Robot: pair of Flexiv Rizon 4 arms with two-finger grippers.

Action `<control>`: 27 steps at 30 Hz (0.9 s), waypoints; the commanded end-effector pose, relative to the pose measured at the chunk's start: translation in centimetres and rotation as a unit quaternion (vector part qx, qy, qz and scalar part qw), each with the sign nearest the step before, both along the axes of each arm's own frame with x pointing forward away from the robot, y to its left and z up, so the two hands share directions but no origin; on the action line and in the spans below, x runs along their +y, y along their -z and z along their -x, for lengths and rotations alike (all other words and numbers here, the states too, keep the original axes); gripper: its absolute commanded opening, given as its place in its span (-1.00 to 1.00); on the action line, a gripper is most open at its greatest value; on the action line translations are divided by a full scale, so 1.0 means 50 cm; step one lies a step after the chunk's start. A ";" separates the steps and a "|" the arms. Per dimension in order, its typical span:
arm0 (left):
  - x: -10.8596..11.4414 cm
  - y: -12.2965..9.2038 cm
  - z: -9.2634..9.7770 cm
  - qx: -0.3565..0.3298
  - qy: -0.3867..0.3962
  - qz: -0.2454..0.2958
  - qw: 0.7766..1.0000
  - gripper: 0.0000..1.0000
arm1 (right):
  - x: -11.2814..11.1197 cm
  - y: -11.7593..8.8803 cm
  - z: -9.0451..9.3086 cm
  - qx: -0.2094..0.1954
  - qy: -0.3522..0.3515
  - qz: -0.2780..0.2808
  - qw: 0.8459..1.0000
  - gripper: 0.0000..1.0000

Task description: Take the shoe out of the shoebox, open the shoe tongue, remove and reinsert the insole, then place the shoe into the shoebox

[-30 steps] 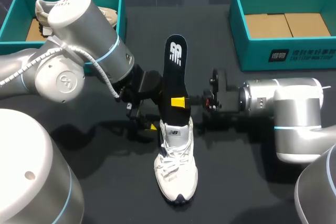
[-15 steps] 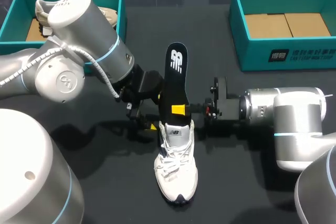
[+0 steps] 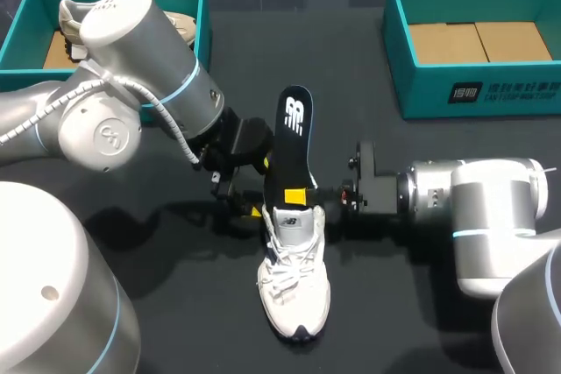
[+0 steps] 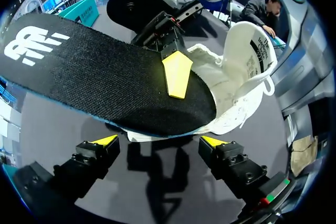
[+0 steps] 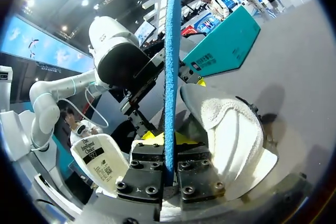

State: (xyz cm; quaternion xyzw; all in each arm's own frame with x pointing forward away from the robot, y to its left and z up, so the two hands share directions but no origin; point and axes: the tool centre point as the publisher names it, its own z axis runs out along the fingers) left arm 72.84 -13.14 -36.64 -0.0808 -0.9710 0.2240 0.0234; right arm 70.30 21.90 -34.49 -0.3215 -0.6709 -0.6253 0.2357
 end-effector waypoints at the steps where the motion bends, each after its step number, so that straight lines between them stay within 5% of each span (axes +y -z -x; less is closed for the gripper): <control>1: -0.002 0.003 0.000 0.000 0.001 0.000 1.000 1.00 | 0.001 0.013 0.024 0.002 0.007 0.002 1.000 -1.00; 27: -0.002 0.003 0.000 0.000 0.001 0.000 1.000 1.00 | -0.006 0.029 0.046 0.043 -0.024 0.002 0.999 -1.00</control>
